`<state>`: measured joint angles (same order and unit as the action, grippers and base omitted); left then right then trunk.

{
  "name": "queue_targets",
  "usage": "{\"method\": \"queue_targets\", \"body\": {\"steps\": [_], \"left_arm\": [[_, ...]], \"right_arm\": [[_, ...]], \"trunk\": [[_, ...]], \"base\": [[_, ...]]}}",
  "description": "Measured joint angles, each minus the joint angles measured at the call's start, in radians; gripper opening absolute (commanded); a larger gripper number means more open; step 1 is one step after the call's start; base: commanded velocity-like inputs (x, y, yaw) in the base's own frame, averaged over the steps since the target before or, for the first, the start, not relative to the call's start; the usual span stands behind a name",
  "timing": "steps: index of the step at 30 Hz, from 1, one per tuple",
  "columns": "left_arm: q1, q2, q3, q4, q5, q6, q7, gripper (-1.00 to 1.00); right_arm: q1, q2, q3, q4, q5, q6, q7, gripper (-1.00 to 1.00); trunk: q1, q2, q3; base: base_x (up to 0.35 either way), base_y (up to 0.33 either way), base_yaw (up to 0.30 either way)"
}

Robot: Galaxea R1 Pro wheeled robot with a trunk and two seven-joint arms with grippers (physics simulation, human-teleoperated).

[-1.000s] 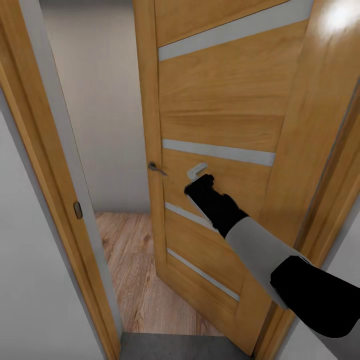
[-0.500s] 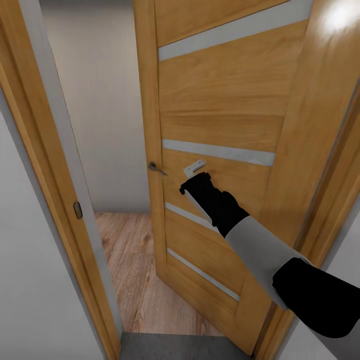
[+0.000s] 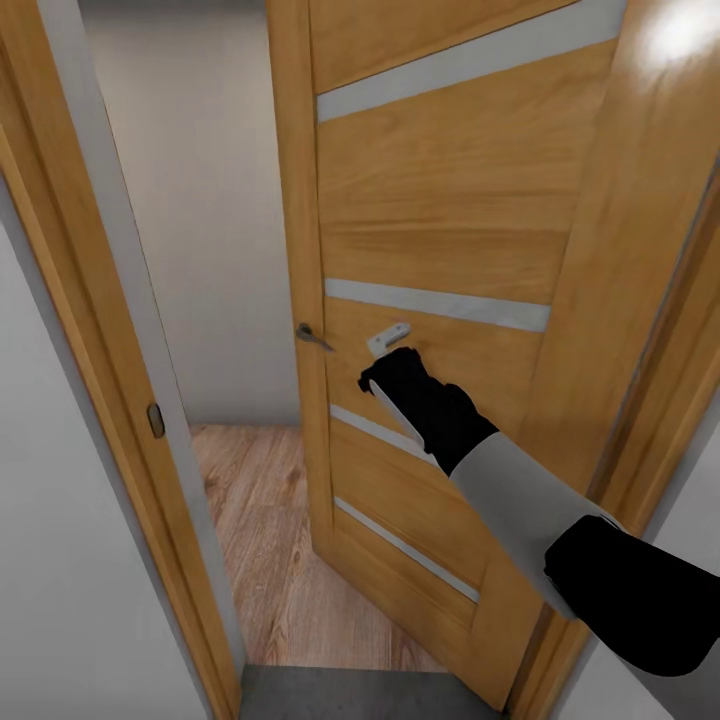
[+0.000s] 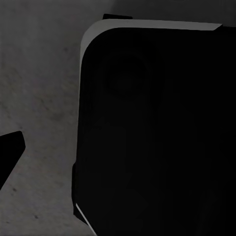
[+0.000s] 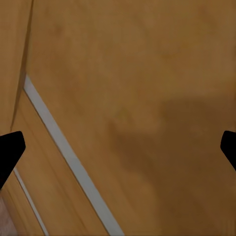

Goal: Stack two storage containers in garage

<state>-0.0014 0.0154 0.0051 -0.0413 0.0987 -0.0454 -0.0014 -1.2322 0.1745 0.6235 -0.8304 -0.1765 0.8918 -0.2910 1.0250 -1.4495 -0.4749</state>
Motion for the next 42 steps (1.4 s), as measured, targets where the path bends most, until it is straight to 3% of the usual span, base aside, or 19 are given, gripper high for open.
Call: {"method": "queue_targets", "body": {"steps": [8, 27, 42], "left_arm": [[0.000, 0.000, 0.000, 0.000, 0.001, 0.000, 0.000, 1.00], [0.000, 0.000, -0.003, 0.000, -0.005, 0.000, 0.000, 1.00], [0.000, 0.000, -0.007, 0.000, -0.007, 0.000, -0.001, 1.00]], "right_arm": [[0.000, 0.000, 0.000, 0.056, 0.001, -0.011, 0.001, 1.00], [0.007, 0.000, 0.002, 0.060, 0.003, -0.012, 0.001, 1.00], [0.008, 0.000, 0.004, 0.061, -0.014, -0.021, 0.002, 1.00]], "trunk": [[0.000, 0.000, 0.000], [0.000, 0.000, 0.000], [0.000, 0.000, 0.000]], "base": [[0.000, 0.000, 0.000], [0.012, 0.000, 0.000], [0.208, 0.000, 0.000]]}}
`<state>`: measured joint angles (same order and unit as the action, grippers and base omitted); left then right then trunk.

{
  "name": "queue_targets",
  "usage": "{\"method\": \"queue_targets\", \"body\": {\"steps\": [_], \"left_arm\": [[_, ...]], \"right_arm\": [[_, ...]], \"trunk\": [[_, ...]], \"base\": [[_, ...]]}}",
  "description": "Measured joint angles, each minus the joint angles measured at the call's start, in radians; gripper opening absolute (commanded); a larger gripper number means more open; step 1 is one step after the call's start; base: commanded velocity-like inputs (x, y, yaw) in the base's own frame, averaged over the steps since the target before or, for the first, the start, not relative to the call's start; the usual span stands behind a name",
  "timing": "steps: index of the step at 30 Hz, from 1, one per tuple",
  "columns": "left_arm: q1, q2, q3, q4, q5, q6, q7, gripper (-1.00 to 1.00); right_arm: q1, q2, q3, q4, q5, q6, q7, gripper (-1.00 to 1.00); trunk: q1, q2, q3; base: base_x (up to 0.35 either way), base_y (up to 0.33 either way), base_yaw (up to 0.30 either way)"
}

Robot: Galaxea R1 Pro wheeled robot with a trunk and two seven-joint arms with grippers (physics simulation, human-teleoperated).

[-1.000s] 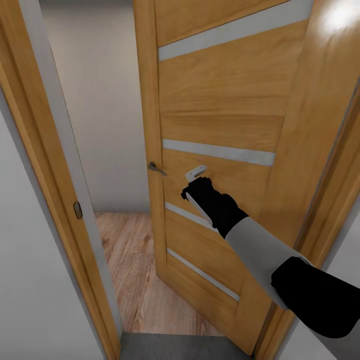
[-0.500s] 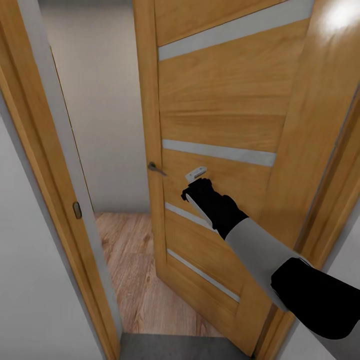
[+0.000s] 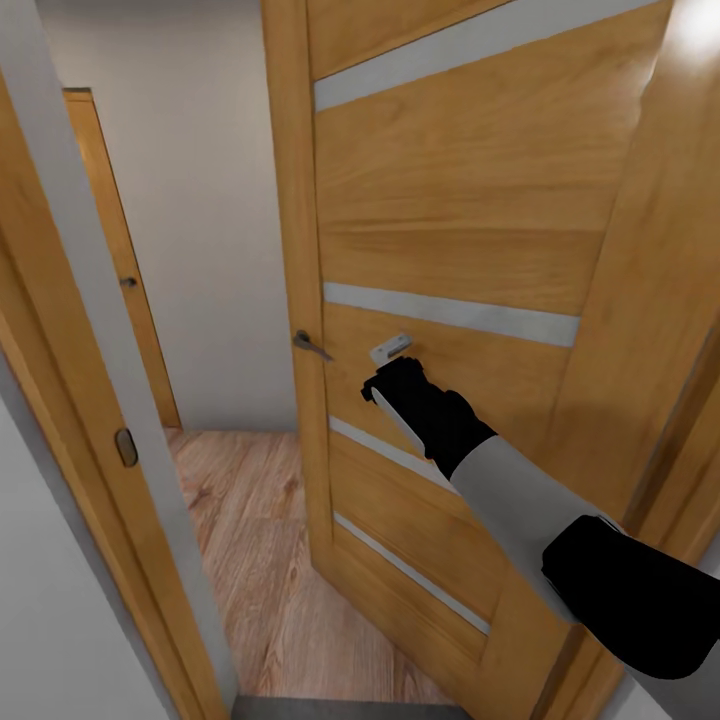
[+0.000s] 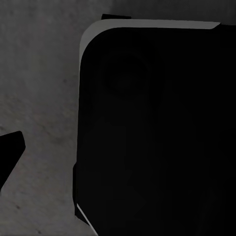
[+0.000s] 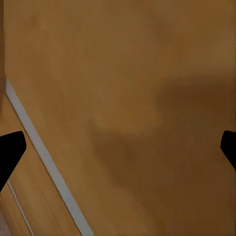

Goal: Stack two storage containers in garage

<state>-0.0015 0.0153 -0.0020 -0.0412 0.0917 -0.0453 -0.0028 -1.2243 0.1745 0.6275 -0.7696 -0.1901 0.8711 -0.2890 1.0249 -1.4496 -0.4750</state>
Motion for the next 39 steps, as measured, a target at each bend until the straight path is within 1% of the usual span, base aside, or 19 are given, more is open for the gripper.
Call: {"method": "queue_targets", "body": {"steps": [12, 15, 22, 29, 35, 39], "left_arm": [[0.000, 0.000, 0.001, 0.000, 0.001, 0.000, 0.000, 1.00], [0.000, 0.000, 0.001, 0.000, 0.001, 0.000, 0.000, 1.00], [0.000, -0.001, 0.001, 0.000, 0.001, 0.000, 0.000, 1.00], [0.000, 0.000, 0.001, 0.000, 0.001, 0.000, 0.000, 1.00], [0.000, -0.001, 0.001, 0.000, 0.001, 0.000, 0.000, 1.00], [0.000, -0.002, 0.000, 0.000, 0.000, 0.000, 0.000, 1.00]], "right_arm": [[0.000, 0.000, 0.004, 0.000, 0.007, 0.000, 0.002, 1.00], [0.000, 0.000, 0.005, -0.001, 0.016, -0.007, 0.013, 1.00], [0.000, 0.000, 0.006, -0.001, 0.016, -0.025, 0.040, 1.00], [0.000, 0.000, 0.012, -0.007, 0.019, -0.047, 0.035, 1.00], [0.001, 0.000, 0.023, -0.012, 0.018, -0.051, 0.033, 1.00], [0.001, 0.000, 0.027, -0.014, 0.014, -0.052, 0.035, 1.00]], "trunk": [[0.000, 0.000, 0.000], [0.000, 0.000, 0.000], [0.000, 0.000, 0.000], [0.000, 0.000, 0.000], [0.000, 0.000, 0.000], [0.000, 0.000, 0.000]], "base": [[0.004, 0.000, 0.000], [0.000, 0.000, 0.000], [0.000, 0.000, 0.000], [0.000, 0.000, 0.000], [0.005, 0.000, 0.000], [0.193, 0.000, 0.000]]}}
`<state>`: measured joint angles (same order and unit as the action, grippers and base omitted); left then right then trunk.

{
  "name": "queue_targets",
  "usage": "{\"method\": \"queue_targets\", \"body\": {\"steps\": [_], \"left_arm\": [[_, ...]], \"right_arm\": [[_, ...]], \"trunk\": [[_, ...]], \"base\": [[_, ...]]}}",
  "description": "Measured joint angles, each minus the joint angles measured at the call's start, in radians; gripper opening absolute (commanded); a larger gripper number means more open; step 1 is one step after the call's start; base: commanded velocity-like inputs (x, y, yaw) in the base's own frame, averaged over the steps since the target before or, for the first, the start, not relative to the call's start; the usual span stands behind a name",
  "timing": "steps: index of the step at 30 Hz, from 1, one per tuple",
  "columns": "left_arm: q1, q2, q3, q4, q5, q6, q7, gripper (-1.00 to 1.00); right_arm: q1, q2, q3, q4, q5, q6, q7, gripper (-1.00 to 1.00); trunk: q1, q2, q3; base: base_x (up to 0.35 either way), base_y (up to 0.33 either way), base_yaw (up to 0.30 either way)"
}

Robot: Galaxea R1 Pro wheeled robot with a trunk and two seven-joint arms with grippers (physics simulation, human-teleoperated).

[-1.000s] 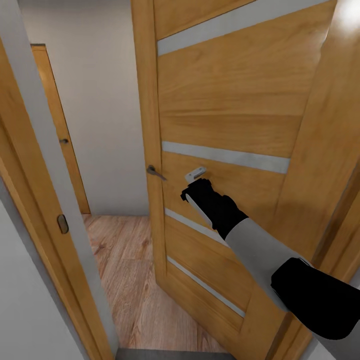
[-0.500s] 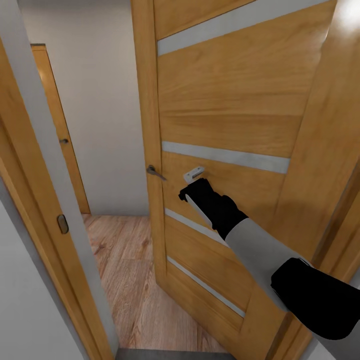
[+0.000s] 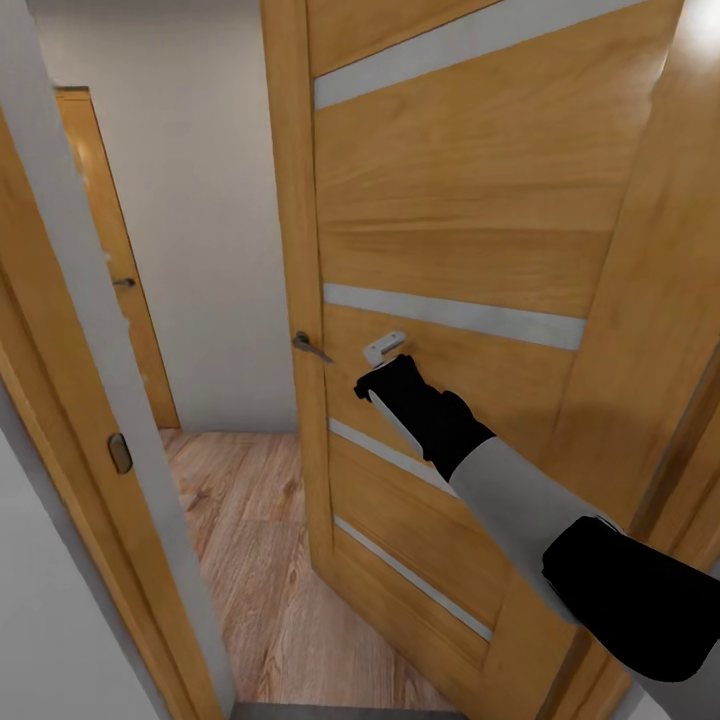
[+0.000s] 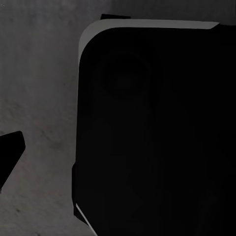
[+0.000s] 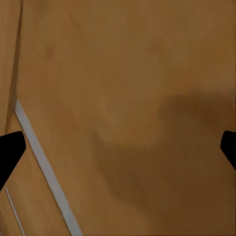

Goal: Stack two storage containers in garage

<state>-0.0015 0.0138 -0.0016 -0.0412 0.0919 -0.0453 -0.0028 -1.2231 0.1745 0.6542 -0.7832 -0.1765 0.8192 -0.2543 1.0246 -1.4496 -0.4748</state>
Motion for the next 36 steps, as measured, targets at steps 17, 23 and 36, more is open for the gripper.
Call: {"method": "queue_targets", "body": {"steps": [17, 23, 36], "left_arm": [[0.000, 0.000, 0.000, 0.000, -0.001, 0.000, 0.000, 1.00], [0.000, 0.000, 0.000, 0.000, -0.001, 0.000, 0.000, 1.00], [0.000, 0.000, 0.000, 0.000, 0.000, 0.000, 0.000, 1.00]], "right_arm": [[0.000, 0.000, 0.001, -0.001, -0.012, 0.000, 0.009, 1.00], [0.000, 0.000, 0.003, -0.024, -0.029, 0.004, 0.013, 1.00], [0.000, 0.000, 0.004, -0.036, -0.013, 0.009, 0.014, 1.00]], "trunk": [[0.000, 0.000, 0.000], [0.000, 0.000, 0.000], [0.000, 0.000, 0.000]], "base": [[0.105, 0.000, 0.000], [0.188, 0.000, 0.000], [0.166, 0.000, 0.000]]}}
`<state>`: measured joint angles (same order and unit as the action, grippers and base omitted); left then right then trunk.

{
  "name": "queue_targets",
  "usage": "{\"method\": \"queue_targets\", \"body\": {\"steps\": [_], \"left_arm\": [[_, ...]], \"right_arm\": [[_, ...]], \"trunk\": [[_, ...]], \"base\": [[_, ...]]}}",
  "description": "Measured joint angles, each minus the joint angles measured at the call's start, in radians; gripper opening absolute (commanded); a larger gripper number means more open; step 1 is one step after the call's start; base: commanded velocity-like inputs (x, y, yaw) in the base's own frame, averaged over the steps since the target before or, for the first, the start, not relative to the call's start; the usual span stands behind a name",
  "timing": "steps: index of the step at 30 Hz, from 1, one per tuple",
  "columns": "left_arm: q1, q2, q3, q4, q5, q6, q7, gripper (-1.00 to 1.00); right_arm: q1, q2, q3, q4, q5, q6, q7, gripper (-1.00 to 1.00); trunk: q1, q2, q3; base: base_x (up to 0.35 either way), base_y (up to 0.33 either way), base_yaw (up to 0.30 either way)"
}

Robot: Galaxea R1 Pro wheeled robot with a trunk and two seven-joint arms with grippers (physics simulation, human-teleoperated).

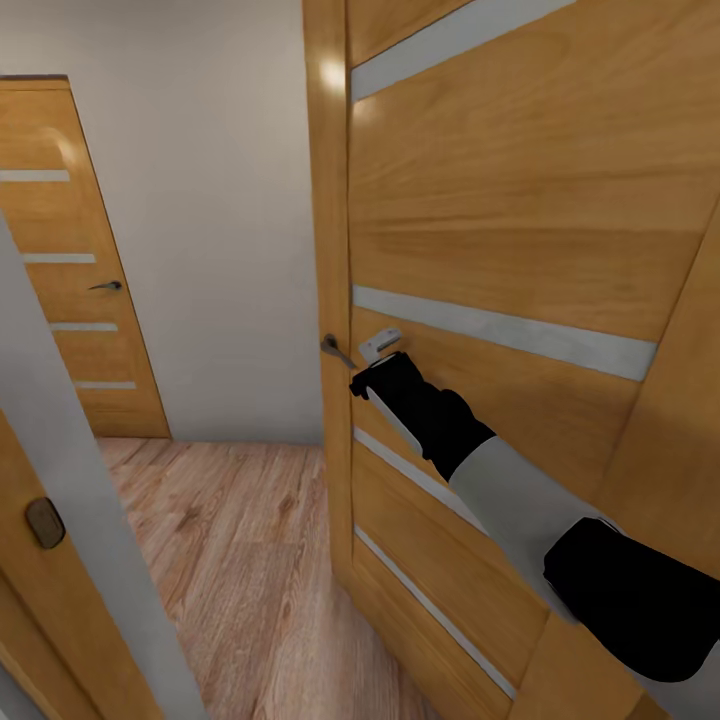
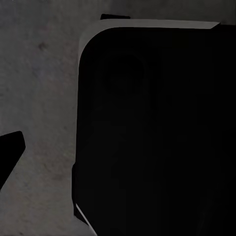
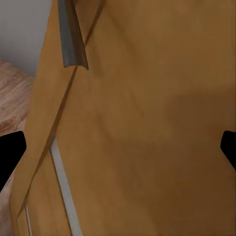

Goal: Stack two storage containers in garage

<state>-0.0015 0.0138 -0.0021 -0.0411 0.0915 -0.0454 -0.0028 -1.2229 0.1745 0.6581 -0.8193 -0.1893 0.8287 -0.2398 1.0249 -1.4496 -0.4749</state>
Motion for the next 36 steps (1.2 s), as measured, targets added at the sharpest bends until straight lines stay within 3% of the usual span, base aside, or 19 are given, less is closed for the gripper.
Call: {"method": "queue_targets", "body": {"steps": [5, 13, 26, 36], "left_arm": [[0.000, 0.000, 0.000, 0.000, -0.001, 0.000, 0.000, 1.00], [0.000, 0.000, 0.000, 0.000, -0.001, 0.000, 0.000, 1.00], [0.000, 0.000, 0.000, 0.000, -0.001, 0.000, 0.000, 1.00], [0.000, 0.000, -0.001, 0.000, -0.001, 0.000, 0.000, 1.00]], "right_arm": [[0.000, 0.000, 0.000, 0.000, -0.013, -0.002, 0.002, 1.00], [0.000, 0.000, 0.001, 0.003, 0.007, 0.000, -0.010, 1.00], [-0.001, 0.000, 0.001, 0.012, 0.011, 0.000, -0.017, 1.00], [-0.001, 0.000, 0.000, 0.021, 0.021, 0.000, -0.027, 1.00]], "trunk": [[0.000, 0.000, 0.000], [0.000, 0.000, 0.000], [0.000, 0.000, 0.000], [-0.001, 0.000, 0.000]], "base": [[0.146, 0.000, 0.000], [0.273, 0.000, 0.000], [0.045, 0.000, 0.000], [0.277, 0.000, 0.000]]}}
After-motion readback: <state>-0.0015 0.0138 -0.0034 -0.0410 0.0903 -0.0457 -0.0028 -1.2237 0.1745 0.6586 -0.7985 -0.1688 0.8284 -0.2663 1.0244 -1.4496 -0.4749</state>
